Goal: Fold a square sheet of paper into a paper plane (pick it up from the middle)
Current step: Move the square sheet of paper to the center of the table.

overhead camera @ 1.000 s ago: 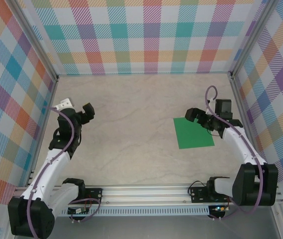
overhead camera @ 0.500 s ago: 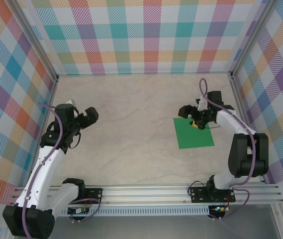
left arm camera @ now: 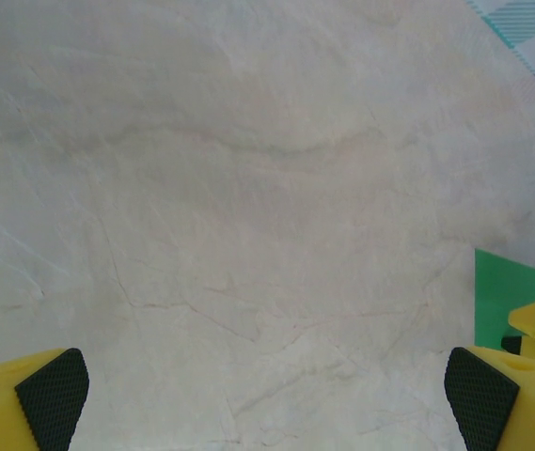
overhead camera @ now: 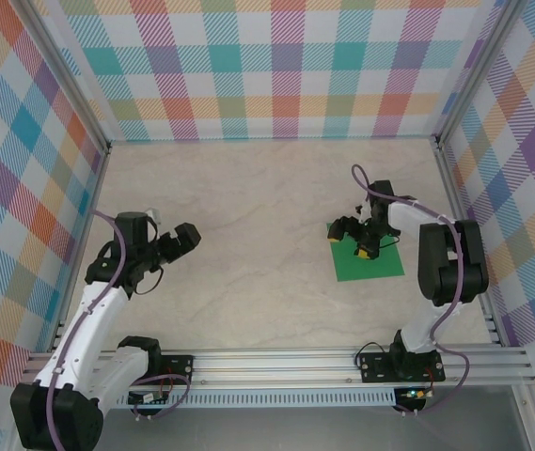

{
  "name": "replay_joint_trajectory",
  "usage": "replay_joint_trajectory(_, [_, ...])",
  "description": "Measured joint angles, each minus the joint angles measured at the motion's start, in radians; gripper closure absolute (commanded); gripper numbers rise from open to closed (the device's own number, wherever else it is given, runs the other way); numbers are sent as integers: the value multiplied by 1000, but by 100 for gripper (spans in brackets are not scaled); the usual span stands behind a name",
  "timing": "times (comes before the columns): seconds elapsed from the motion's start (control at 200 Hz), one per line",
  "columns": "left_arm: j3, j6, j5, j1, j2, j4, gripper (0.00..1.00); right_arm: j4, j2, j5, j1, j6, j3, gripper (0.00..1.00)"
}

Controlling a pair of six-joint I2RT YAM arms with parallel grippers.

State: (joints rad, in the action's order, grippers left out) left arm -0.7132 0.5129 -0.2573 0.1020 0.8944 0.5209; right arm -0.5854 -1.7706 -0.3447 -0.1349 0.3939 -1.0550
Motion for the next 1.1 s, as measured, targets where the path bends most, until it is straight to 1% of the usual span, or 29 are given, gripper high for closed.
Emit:
replay_joint_trajectory(0.15, [40,46,-71,0,15,-54,0,42,-3,14,-56,56,6,9])
replay_joint_trajectory(0.255, [60,76,-111,8,52,-89,0,73,-17,27,-126,101,-5,9])
replay_joint_trajectory(0.325, [71,95,-128,29,77,-114,0,96,-34,37,-187,139,-24,9])
replay_joint_trajectory(0.4, [80,112,-128,71,97,-138,0,116,-56,58,-262,180,-52,8])
replay_joint_trajectory(0.5, [106,147,-119,150,116,-187,0,149,-81,76,-358,238,-85,8])
replay_joint_trajectory(0.56, [129,168,-103,197,127,-223,0,163,-89,84,-400,267,-97,8])
replay_joint_trajectory(0.635, [150,201,-77,272,158,-264,0,175,-91,87,-425,286,-100,8])
replay_joint_trajectory(0.76, [148,233,-32,381,239,-323,0,174,-84,91,-427,290,-100,7])
replay_joint_trajectory(0.855, [137,248,-10,449,306,-357,0,149,-61,89,-399,271,-91,7])
replay_joint_trajectory(0.96, [99,262,4,491,381,-392,1,124,-13,85,-321,237,-78,9])
replay_joint_trajectory(1.1, [-5,277,8,529,497,-428,8,121,43,73,-193,192,-43,12])
